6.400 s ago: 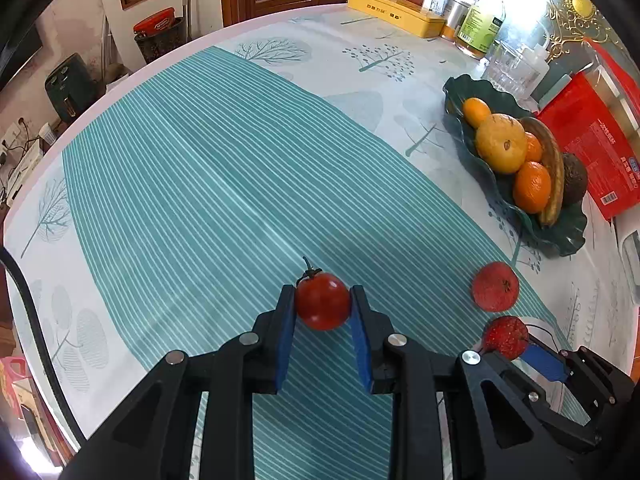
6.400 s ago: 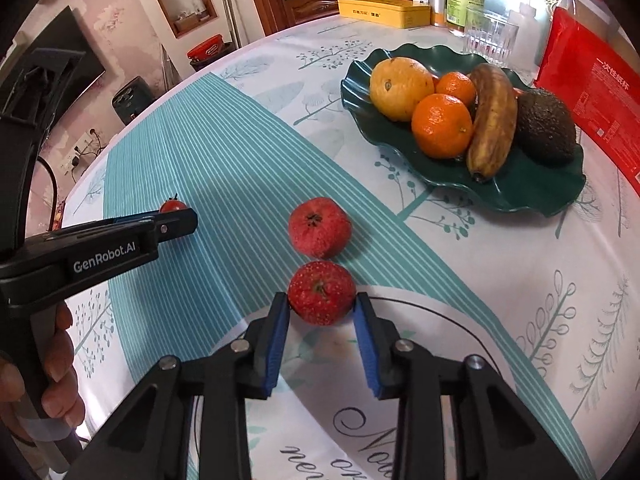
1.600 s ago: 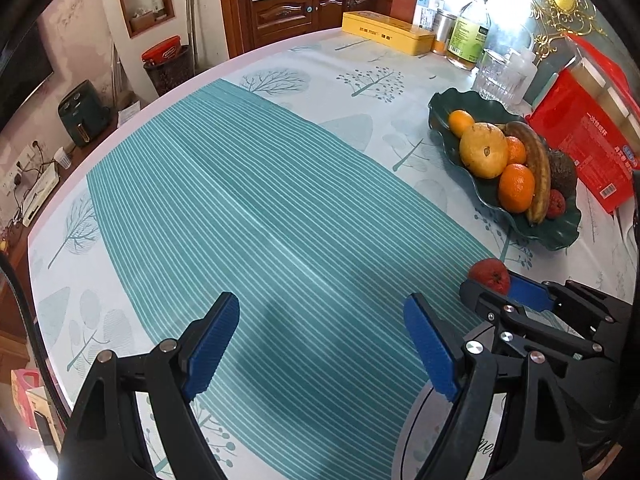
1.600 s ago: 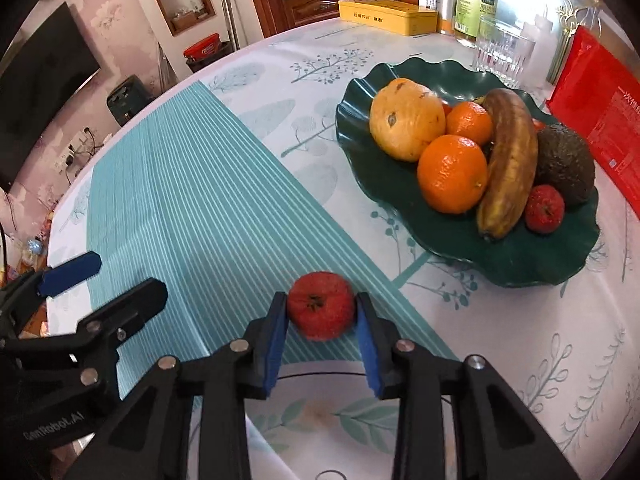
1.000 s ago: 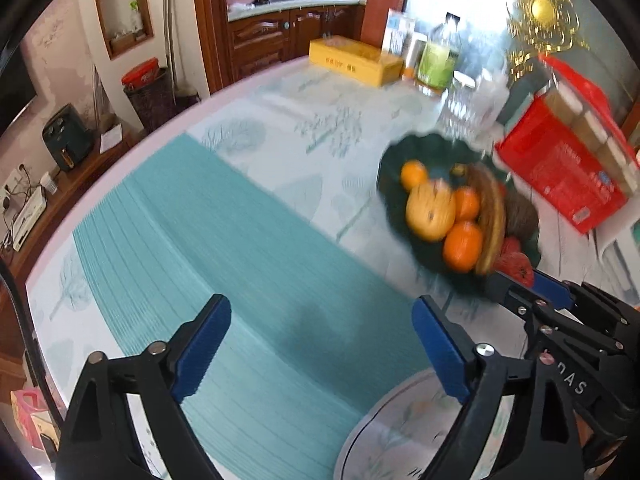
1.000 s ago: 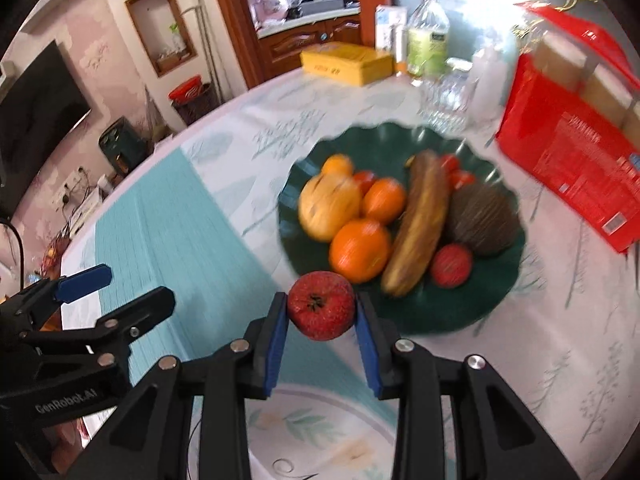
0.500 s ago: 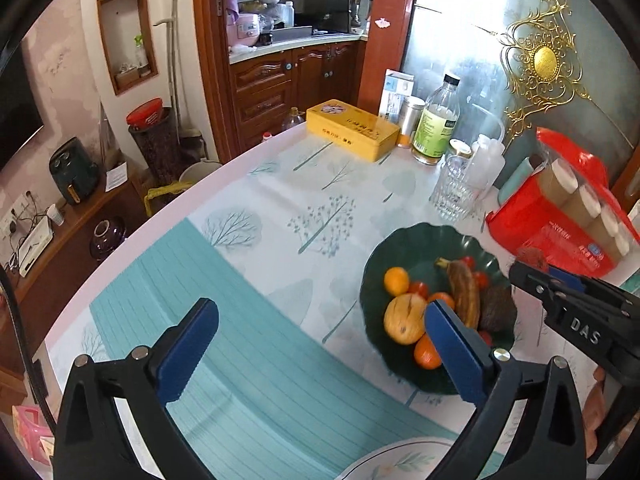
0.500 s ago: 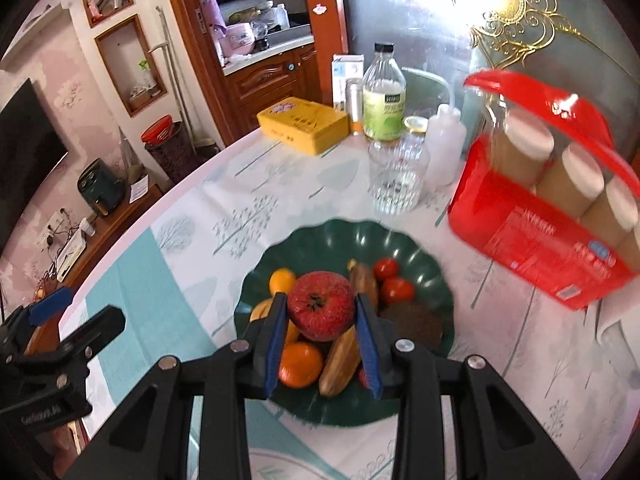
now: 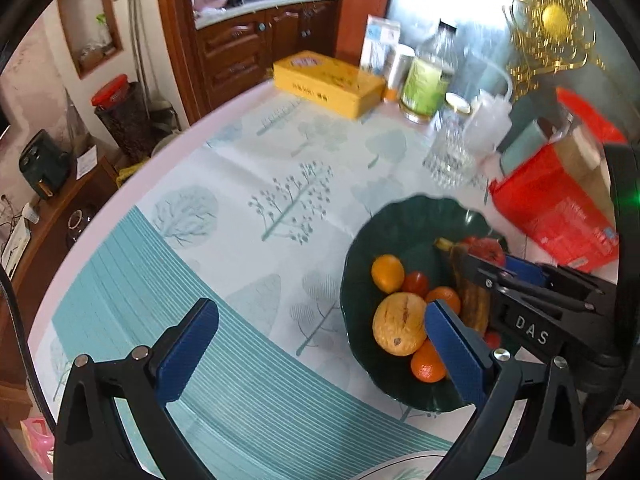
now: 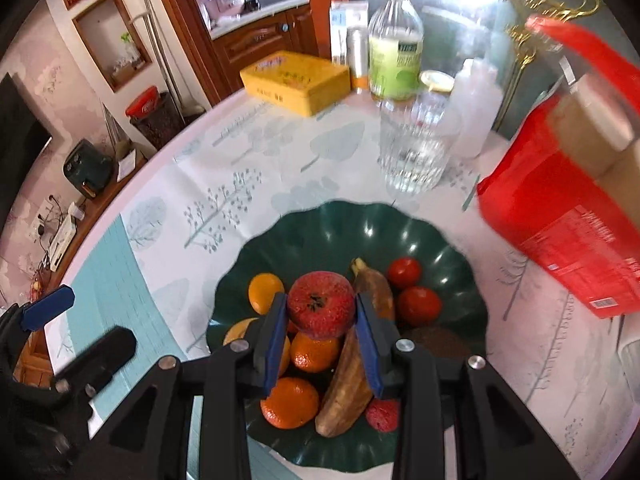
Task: Organize fruits
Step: 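Carry the red apple onto the green plate and open the right tool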
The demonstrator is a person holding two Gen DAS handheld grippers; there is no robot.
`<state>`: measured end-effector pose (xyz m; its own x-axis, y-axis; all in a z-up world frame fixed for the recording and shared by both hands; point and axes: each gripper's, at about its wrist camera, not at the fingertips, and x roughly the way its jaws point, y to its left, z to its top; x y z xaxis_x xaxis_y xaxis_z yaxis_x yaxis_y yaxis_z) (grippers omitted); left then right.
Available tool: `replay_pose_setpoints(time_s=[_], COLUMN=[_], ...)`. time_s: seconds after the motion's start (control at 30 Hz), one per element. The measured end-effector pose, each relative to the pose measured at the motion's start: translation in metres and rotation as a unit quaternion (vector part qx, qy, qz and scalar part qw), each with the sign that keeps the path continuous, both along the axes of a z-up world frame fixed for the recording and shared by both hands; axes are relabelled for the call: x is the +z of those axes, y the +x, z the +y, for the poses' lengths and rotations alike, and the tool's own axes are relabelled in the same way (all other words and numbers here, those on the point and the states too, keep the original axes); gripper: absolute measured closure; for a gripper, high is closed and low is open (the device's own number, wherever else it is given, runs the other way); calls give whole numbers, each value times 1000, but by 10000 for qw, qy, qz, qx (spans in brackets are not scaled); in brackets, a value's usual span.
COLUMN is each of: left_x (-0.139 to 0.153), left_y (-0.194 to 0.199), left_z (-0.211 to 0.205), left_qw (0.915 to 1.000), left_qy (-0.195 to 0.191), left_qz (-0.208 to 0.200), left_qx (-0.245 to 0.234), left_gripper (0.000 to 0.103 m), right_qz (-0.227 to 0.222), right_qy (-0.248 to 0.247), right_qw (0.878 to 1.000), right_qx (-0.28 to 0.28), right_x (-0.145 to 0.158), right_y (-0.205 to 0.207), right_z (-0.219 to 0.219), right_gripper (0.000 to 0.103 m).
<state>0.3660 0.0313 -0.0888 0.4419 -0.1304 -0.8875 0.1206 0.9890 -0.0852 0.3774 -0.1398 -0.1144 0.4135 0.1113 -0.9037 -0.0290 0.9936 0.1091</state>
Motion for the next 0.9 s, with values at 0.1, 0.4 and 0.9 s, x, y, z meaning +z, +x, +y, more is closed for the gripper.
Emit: replay_pose_setpoints(time_s=[0.1, 0.4, 0.9], left_x=[-15, -36, -17], left_y=[2, 6, -17], left_z=[-4, -5, -9], left_qw=[9999, 9994, 9997], left_qy=[78, 206, 114], left_qz=[93, 278, 223], left_qx=[-35, -70, -73], left_gripper=[1, 1, 1], right_qz=[95, 147, -312], right_qy=[-100, -249, -207], right_qw=[9999, 9995, 9993], right_qx=[-5, 122, -18], right_x=[-11, -24, 15], right_y=[6, 11, -33], right_z=[2, 8, -2], right_gripper=[69, 63, 61])
